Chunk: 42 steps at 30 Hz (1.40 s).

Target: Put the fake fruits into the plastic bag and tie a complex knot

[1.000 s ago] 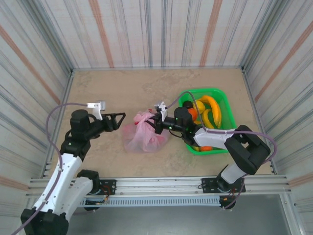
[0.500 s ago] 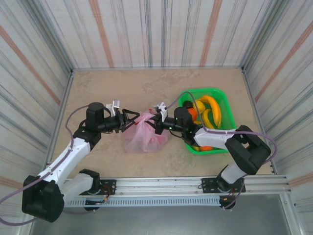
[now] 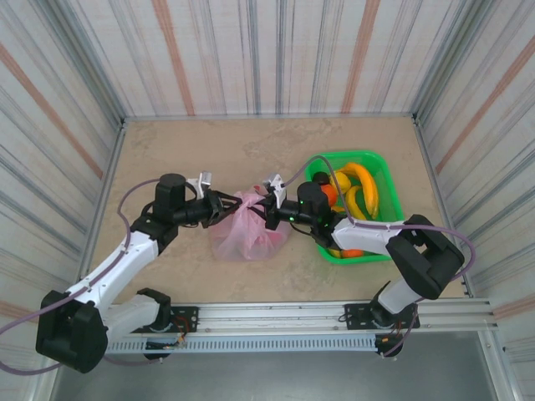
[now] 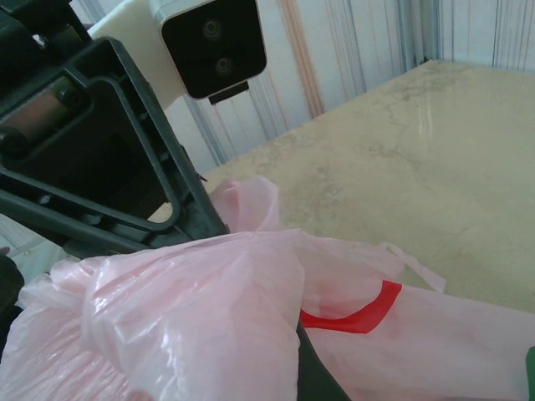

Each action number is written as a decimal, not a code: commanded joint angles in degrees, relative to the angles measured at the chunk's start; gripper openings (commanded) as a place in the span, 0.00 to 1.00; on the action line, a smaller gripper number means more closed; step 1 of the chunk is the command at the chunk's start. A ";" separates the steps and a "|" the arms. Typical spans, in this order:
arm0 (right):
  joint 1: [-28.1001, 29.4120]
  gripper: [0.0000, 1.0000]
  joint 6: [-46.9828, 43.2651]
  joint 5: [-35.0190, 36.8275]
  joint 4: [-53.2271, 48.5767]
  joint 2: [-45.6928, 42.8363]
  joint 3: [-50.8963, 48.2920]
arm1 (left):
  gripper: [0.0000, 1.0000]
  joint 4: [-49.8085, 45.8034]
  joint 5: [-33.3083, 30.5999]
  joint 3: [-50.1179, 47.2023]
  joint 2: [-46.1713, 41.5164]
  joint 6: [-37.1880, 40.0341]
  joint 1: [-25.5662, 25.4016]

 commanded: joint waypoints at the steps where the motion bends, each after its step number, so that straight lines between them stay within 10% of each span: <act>1: 0.36 0.00 -1.67 -1.75 -1.28 -1.89 1.26 | 0.17 -0.89 -1.34 1.79 -0.01 0.99 -0.24; 9: 0.20 0.00 -2.15 -2.23 -2.33 -2.72 1.28 | 0.02 -2.05 -2.44 2.01 -0.40 2.59 -0.18; 14: 0.22 0.00 -2.42 -2.49 -2.86 -3.23 1.17 | 0.47 -2.63 -2.95 2.00 -2.10 2.78 2.36; 23: 0.27 0.00 -2.28 -2.91 -2.90 -3.15 1.43 | 0.59 0.76 -0.72 3.06 0.97 0.25 3.32; 30: 0.57 0.00 -2.24 -2.80 -2.96 -2.99 1.82 | 0.47 3.76 0.72 4.27 4.49 -0.46 0.82; 37: 0.46 0.00 -1.81 -2.17 -4.36 -3.59 2.05 | 0.06 3.18 -0.29 4.45 4.08 0.92 0.82; 42: 0.34 0.03 -1.56 -2.09 -6.89 -4.94 2.88 | 0.00 3.37 0.15 4.26 4.26 0.43 0.31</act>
